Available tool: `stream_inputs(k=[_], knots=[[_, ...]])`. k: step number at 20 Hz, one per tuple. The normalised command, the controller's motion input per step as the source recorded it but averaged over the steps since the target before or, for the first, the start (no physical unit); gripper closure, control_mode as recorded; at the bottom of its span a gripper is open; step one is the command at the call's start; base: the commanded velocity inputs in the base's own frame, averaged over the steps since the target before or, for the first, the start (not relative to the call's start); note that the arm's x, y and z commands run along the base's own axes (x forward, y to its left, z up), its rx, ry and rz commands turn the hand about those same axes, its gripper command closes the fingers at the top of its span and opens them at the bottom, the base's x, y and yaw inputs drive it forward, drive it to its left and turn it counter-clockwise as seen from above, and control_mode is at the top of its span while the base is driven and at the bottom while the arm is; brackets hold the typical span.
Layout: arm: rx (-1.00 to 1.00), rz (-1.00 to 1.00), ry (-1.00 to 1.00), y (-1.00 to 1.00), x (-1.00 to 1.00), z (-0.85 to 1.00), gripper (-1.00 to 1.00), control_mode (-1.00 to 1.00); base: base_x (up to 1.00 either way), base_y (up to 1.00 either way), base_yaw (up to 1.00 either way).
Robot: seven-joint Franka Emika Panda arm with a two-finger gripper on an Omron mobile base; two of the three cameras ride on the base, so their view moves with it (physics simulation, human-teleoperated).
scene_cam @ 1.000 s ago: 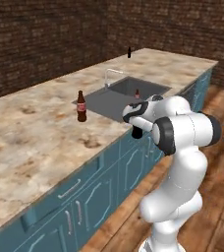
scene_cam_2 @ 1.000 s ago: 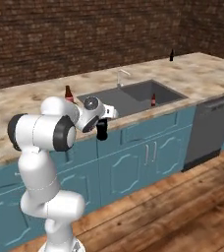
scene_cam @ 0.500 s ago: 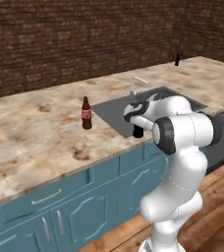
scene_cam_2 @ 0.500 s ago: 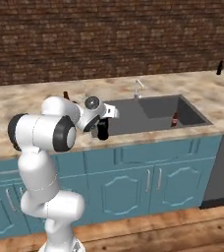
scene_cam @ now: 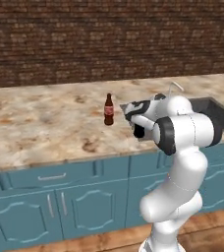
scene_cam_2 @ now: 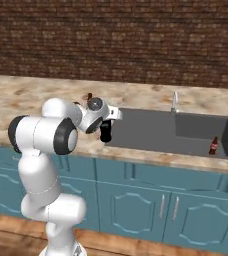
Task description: Place the large bottle from the dining counter next to the other large bottle outside the sink, and place the small bottle from the dining counter next to the other small bottle inside the sink.
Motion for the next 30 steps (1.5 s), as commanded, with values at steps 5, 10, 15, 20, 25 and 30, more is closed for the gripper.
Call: stream_inputs(k=[5, 10, 15, 20, 25, 30], knots=[[0.0, 0.0, 0.0, 0.0, 0.0, 0.0, 1.0, 1.0, -0.06, -0.51, 0.48], [0.0, 0.0, 0.0, 0.0, 0.0, 0.0, 1.0, 1.0, -0.2, -0.51, 0.24], [0.0, 0.0, 0.0, 0.0, 0.0, 0.0, 1.0, 1.0, -0.01, -0.5, 0.06], [0.0, 0.0, 0.0, 0.0, 0.0, 0.0, 1.0, 1.0, 0.21, -0.15, 0.0], [0.0, 0.0, 0.0, 0.0, 0.0, 0.0, 1.0, 1.0, 0.39, 0.0, 0.0], [0.0, 0.0, 0.0, 0.0, 0.0, 0.0, 1.0, 1.0, 0.45, -0.01, 0.0]])
